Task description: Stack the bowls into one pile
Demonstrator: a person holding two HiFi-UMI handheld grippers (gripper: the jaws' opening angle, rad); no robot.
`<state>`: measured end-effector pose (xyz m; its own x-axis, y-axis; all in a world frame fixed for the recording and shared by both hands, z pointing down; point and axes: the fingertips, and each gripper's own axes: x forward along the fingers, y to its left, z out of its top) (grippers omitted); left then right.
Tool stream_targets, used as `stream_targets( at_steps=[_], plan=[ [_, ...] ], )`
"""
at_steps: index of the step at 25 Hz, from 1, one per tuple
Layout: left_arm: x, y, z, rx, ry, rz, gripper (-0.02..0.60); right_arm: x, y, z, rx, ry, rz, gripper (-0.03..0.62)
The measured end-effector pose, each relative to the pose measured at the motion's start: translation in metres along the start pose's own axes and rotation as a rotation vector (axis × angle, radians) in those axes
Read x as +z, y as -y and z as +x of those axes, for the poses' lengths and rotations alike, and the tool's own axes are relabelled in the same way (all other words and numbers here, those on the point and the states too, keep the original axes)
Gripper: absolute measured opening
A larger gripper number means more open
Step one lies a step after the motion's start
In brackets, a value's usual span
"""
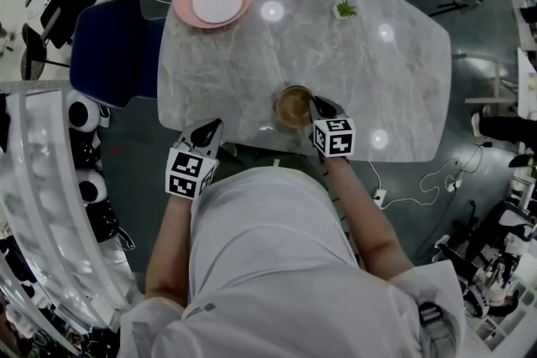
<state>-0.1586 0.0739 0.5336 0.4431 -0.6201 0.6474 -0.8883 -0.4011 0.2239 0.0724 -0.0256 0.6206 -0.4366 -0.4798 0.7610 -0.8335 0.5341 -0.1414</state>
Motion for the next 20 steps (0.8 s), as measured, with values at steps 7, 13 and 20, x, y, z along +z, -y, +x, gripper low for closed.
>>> stream_targets(
  at_steps=[7,13,20],
  plan=[
    [-0.001,0.003,0.0,0.009,-0.012,-0.003,0.002,-0.004,0.005,0.008,0.011,-0.013,0.004,0.034],
    [-0.002,0.007,0.002,0.009,-0.021,-0.005,0.002,-0.008,0.006,0.011,0.019,-0.022,0.002,0.04],
    [0.0,0.008,0.004,0.008,-0.022,-0.005,0.002,-0.013,0.005,0.014,0.024,-0.039,-0.005,0.084]
  ],
)
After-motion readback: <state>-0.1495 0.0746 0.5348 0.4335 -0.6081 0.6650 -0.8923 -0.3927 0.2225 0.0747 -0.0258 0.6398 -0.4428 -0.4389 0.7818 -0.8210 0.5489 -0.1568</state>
